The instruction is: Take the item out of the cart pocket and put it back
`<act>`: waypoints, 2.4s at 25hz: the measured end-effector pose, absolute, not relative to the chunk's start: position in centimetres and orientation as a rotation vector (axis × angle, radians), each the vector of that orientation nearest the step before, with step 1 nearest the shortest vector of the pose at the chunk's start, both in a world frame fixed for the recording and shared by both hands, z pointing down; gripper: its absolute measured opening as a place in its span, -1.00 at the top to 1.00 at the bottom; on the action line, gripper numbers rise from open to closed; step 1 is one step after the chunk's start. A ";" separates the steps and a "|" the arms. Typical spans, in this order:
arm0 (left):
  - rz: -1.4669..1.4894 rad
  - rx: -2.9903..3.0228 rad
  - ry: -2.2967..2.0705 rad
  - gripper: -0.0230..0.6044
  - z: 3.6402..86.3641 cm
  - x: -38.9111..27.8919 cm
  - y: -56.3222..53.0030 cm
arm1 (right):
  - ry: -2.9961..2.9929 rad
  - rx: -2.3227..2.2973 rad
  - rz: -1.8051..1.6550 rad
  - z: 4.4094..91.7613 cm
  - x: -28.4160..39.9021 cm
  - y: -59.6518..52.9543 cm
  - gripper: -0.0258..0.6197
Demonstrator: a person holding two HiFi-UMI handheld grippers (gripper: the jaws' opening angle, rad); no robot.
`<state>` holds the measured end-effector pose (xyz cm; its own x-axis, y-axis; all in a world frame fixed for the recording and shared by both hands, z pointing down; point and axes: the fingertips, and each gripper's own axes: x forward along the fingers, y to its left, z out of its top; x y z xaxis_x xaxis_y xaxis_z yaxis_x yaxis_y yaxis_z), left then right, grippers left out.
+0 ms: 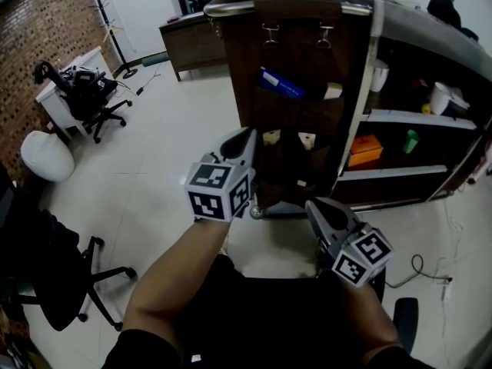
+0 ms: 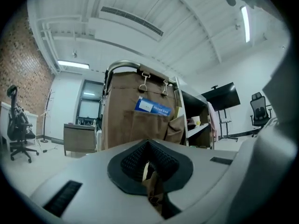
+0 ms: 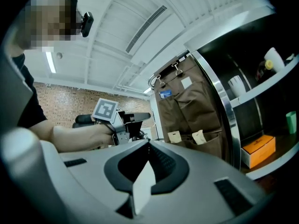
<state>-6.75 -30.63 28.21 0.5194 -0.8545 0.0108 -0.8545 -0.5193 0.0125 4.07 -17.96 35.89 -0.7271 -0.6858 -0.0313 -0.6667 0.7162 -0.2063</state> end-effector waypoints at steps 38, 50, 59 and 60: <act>-0.018 2.743 -1.490 0.93 36.4 -6.8 -16.2 | 2.835 -1.117 -0.234 35.1 2.5 -15.1 0.88; 0.021 2.797 -1.447 0.93 36.6 -4.9 -15.6 | 2.857 -1.096 -0.220 35.3 2.3 -15.0 0.88; 0.026 2.787 -1.444 0.93 36.8 -4.9 -15.9 | 2.858 -1.101 -0.228 35.5 2.3 -15.1 0.88; 0.027 2.788 -1.445 0.93 36.8 -4.9 -16.0 | 2.858 -1.102 -0.229 35.5 2.4 -15.2 0.88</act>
